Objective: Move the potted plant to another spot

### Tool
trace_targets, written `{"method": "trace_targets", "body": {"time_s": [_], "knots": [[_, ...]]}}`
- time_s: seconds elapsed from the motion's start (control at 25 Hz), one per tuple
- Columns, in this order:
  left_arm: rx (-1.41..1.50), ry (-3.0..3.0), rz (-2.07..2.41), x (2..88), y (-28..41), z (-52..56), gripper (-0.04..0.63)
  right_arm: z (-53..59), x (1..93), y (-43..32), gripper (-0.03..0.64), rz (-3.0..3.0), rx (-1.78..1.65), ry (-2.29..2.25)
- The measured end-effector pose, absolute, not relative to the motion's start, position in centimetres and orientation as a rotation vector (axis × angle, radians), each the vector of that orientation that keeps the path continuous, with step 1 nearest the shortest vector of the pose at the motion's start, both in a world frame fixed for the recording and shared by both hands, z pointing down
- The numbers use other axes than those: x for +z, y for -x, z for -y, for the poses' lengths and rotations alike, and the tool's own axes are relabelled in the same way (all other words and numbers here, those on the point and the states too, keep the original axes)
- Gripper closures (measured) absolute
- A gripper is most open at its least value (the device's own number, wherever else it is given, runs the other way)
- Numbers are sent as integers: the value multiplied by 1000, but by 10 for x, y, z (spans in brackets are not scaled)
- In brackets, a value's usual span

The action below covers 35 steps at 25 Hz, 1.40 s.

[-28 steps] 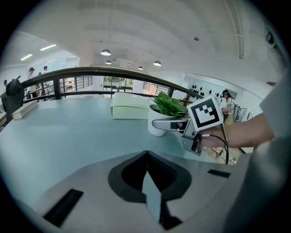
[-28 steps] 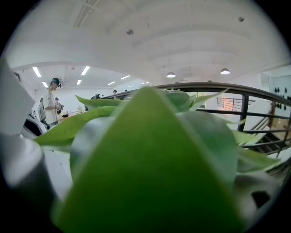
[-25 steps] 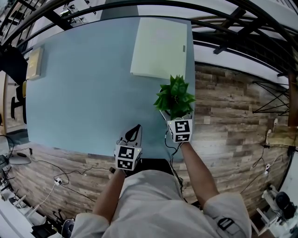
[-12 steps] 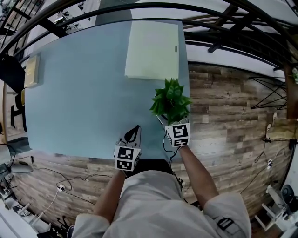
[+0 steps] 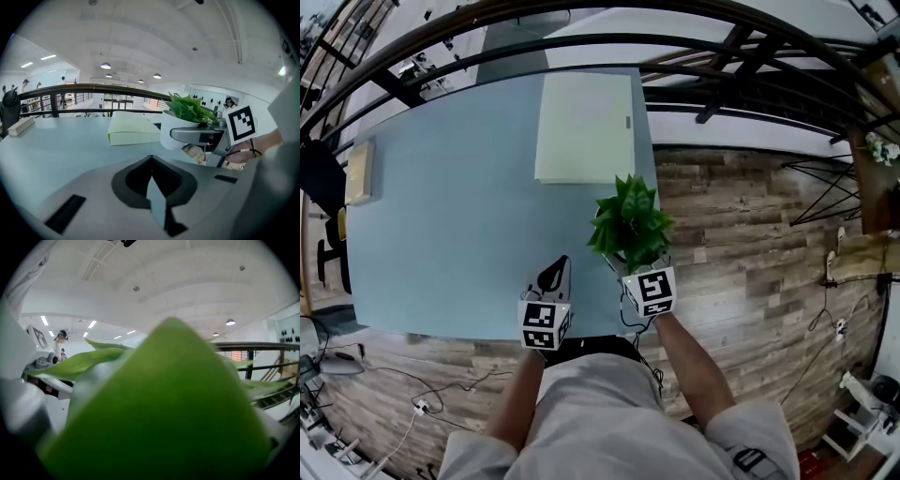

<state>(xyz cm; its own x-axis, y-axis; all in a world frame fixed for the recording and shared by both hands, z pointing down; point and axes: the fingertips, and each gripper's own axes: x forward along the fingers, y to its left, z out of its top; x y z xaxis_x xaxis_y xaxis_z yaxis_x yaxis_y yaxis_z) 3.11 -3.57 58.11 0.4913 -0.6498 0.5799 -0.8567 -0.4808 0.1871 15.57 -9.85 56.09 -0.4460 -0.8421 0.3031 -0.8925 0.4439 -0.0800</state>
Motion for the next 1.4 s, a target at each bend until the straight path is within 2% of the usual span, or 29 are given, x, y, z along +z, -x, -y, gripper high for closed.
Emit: {"method": "trace_targets", "body": {"time_s": [0.72,1.4], "knots": [[403,-2484,1423,465,-47,75,584,94,444,-164,127,2637,154,-1497],[304,-2417,1611,436,5,53,584,80,410,-121,127,2772,76,-1323]]}}
